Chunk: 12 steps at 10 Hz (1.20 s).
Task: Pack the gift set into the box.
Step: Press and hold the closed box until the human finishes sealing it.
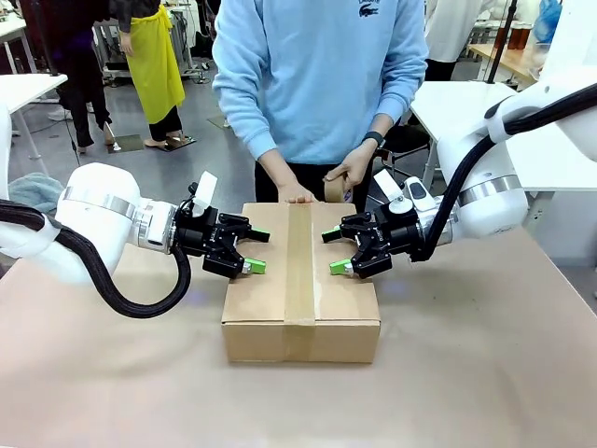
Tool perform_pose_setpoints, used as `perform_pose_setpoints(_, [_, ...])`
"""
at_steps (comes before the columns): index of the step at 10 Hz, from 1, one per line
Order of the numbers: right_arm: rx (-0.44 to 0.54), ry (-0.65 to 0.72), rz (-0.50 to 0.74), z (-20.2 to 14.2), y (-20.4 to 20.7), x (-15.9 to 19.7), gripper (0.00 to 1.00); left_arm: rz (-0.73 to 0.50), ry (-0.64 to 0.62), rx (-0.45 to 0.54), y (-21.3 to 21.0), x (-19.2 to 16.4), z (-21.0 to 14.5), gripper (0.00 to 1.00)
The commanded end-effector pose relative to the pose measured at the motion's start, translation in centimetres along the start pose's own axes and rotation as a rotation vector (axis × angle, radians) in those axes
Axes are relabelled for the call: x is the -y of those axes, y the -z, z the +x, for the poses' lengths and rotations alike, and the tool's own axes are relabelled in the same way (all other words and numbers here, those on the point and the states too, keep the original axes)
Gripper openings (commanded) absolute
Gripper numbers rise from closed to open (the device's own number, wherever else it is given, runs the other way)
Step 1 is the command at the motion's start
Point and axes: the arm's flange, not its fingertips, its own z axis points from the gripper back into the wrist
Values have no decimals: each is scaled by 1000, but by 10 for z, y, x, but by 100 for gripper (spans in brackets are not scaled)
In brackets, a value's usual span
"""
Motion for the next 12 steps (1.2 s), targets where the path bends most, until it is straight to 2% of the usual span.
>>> perform_pose_setpoints(1, [12, -22, -15, -2, 1, -1, 100, -8, 1, -7, 0, 2, -2, 100])
perform_pose_setpoints(2, [0, 0, 0, 0, 0, 0, 100, -8, 1, -7, 0, 2, -2, 100])
perform_pose_setpoints(3, [39, 6, 79, 7, -7, -2, 100, 0, 0, 0, 0, 0, 0, 100])
perform_pose_setpoints(4, [74, -11, 76, 18, -27, -6, 100, 34, -19, 58, -31, 4, 18, 100])
perform_pose_setpoints(5, [190, -33, 58, 36, -69, -15, 100, 39, -25, 200, -84, 15, 40, 100])
perform_pose_setpoints(6, [292, -56, 4, 50, -118, -30, 100, 109, -29, 283, -138, 30, 54, 100])
perform_pose_setpoints(7, [392, -89, -88, 60, -169, -52, 100, 125, -19, 384, -193, 50, 58, 100])
perform_pose_setpoints(8, [427, -109, -279, 58, -217, -76, 100, 206, -4, 463, -241, 67, 48, 100])
perform_pose_setpoints(9, [462, -119, -445, 45, -254, -101, 100, 241, -11, 558, -279, 84, 27, 100])
perform_pose_setpoints(10, [476, -113, -619, 24, -277, -123, 100, 352, -65, 663, -305, 97, 1, 100])
perform_pose_setpoints(11, [361, -37, -684, 9, -268, -119, 100, 209, 5, 485, -258, 77, 57, 100])
perform_pose_setpoints(12, [473, -94, -433, 43, -282, -106, 100, 209, 5, 485, -258, 77, 57, 100])
